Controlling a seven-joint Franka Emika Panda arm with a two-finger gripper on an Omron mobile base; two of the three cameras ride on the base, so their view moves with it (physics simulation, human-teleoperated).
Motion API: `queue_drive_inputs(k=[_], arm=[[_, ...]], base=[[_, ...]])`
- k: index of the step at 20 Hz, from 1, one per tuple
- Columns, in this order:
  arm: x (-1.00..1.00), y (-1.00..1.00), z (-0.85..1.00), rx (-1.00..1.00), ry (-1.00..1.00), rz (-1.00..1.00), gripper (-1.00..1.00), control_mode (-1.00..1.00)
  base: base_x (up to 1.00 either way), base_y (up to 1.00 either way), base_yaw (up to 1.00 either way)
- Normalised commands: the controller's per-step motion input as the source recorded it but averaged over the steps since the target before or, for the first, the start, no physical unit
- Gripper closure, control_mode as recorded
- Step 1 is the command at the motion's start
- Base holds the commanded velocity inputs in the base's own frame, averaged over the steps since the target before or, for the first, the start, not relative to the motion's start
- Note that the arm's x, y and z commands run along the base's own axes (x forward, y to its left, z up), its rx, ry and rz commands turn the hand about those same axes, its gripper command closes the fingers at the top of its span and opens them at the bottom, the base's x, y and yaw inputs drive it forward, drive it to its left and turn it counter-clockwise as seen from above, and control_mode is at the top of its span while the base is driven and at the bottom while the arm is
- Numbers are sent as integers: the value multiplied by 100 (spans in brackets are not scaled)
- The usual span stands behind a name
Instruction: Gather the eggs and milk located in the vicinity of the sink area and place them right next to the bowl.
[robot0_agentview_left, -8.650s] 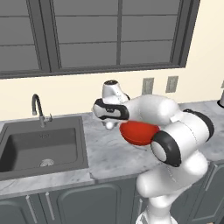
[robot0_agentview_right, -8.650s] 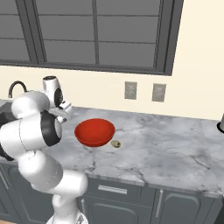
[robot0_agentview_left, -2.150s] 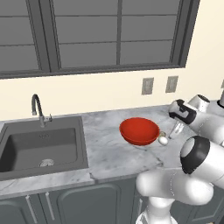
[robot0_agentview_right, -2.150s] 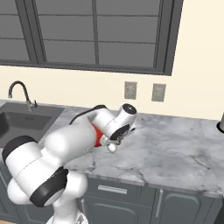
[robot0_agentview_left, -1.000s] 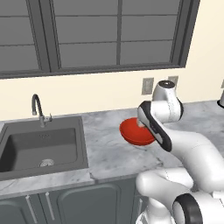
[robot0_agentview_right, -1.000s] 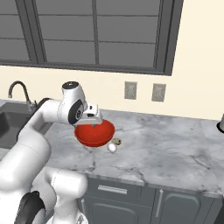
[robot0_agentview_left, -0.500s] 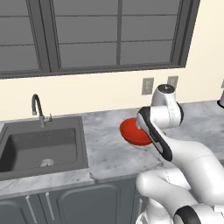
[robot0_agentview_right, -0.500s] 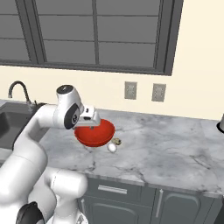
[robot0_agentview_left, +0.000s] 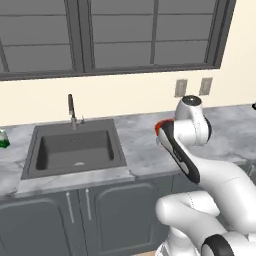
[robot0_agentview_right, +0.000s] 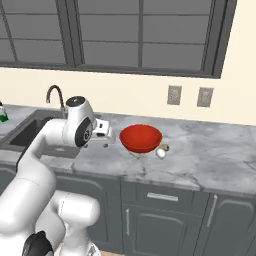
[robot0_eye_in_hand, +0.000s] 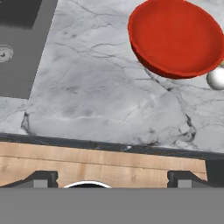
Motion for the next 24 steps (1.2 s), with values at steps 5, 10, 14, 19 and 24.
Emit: queue_drive_inputs(k=[5, 10, 14, 19, 24], arm=[[0, 0, 0, 0, 0, 0, -100, 100], [0, 0, 0, 0, 0, 0, -100, 100], [0, 0, 0, 0, 0, 0, -100, 100], [0, 0, 0, 0, 0, 0, -100, 100], [0, 0, 0, 0, 0, 0, -100, 100]], base=[[6, 100, -9], [0, 100, -7], [5, 100, -4], [47, 100, 0], [79, 90, 0]])
